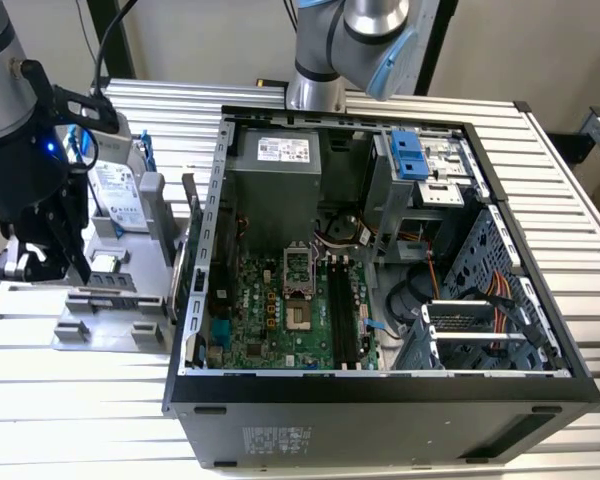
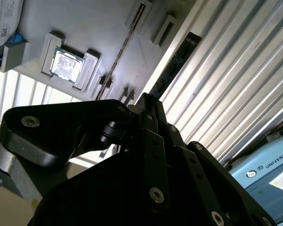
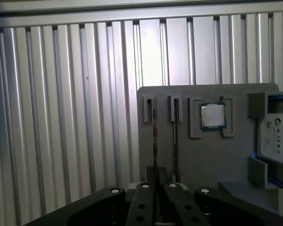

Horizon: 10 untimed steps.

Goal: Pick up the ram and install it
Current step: 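Pick up the ram and move it above insertion slot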

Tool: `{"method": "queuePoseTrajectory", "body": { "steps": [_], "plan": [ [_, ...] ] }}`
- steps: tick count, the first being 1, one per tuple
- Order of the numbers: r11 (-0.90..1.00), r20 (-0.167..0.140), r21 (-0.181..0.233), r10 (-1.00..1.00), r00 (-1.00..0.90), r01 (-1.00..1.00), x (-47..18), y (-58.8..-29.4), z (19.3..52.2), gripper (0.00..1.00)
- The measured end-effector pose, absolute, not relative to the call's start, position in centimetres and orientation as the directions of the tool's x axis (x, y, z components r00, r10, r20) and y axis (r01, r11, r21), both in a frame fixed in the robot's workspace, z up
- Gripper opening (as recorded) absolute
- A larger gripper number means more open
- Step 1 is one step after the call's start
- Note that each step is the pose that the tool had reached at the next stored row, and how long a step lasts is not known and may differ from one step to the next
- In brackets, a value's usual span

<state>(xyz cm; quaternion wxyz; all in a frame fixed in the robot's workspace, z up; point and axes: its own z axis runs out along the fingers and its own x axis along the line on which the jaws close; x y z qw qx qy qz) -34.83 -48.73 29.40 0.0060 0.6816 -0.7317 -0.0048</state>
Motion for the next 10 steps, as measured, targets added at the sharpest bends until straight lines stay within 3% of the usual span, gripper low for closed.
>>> {"method": "queuePoseTrajectory", "body": {
  "steps": [10],
  "plan": [
    [0.071,0.002,0.015,-0.997,-0.071,-0.997,-34.83,-48.73,30.05,0.00]
  ]
}}
